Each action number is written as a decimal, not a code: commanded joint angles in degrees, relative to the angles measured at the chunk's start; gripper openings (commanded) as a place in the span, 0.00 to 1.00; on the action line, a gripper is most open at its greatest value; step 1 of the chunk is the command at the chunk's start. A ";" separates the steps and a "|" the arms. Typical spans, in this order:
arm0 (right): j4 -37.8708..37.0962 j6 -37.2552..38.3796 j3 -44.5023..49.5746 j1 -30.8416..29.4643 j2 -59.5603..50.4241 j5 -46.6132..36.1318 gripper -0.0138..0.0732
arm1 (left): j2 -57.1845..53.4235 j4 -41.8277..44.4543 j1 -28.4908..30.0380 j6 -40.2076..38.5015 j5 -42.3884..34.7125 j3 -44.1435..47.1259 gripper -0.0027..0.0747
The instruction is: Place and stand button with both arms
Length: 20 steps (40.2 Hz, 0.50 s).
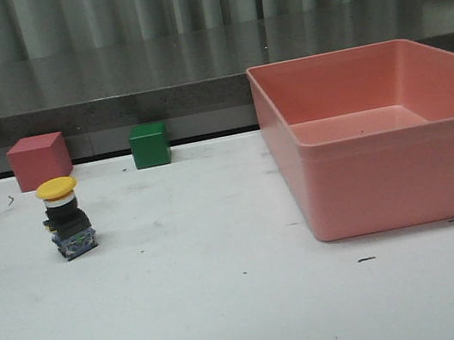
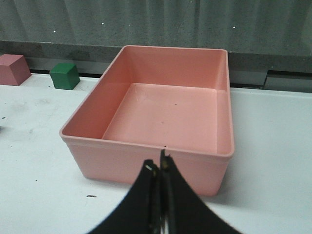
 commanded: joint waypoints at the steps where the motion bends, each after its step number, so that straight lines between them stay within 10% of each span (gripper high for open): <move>1: -0.52 -0.40 -1.61 -0.23 0.54 -4.85 0.08 | -1.13 -0.43 0.09 -0.72 -7.57 -1.28 0.01; 20: -0.52 -0.40 -1.61 -0.23 0.54 -4.85 0.08 | -1.13 -0.43 0.09 -0.72 -8.52 -1.00 0.01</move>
